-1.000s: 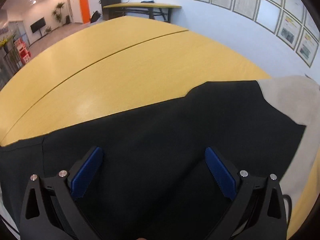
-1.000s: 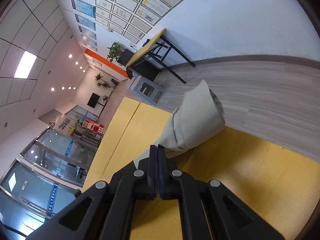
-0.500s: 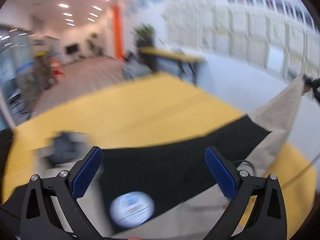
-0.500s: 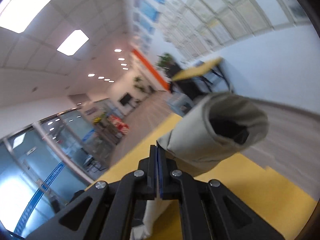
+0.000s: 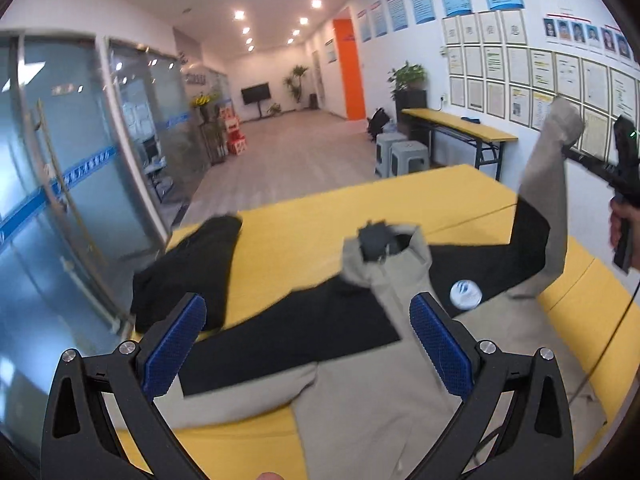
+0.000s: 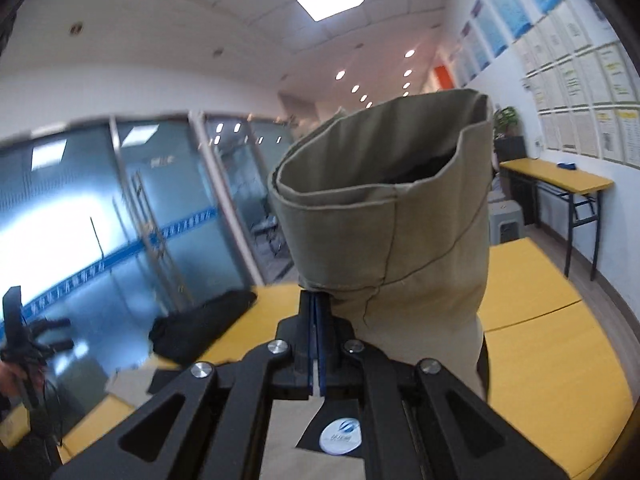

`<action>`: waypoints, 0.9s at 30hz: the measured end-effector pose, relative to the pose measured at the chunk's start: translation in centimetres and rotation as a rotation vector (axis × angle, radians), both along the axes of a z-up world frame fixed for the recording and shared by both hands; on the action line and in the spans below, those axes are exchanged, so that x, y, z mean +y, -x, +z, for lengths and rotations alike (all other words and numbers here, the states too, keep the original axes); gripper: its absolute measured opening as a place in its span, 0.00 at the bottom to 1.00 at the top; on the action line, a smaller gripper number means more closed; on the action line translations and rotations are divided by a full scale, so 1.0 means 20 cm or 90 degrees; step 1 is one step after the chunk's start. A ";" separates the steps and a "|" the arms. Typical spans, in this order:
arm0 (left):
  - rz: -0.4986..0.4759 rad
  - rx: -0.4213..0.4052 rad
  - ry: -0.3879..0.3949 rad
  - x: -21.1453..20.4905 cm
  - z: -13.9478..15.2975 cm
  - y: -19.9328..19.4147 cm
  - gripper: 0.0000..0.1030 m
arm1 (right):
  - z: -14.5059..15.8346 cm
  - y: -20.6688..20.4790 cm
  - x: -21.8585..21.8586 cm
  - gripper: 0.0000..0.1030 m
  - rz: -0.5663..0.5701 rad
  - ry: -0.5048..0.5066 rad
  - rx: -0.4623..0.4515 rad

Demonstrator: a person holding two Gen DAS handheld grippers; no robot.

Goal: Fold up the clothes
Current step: 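Grasp the sleeve nearest the right tool and fold it across the jacket body, then open the right tool to release the sleeve onto the jacket body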

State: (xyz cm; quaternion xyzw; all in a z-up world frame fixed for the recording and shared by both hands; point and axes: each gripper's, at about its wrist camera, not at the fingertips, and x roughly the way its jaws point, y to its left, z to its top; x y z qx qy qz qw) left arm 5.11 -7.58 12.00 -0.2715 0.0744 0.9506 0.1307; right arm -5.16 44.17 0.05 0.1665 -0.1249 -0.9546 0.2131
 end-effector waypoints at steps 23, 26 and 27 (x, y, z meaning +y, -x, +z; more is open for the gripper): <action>-0.005 -0.034 -0.035 -0.57 -0.33 -0.27 1.00 | -1.30 -0.02 -1.72 0.01 0.316 -0.281 -0.137; -0.029 -0.020 -0.035 -0.49 -0.36 -0.20 1.00 | -1.32 -0.01 -1.75 0.04 0.350 -0.288 -0.172; -0.047 -0.014 -0.041 -0.45 -0.36 -0.16 1.00 | -1.35 0.00 -1.75 0.05 0.350 -0.280 -0.195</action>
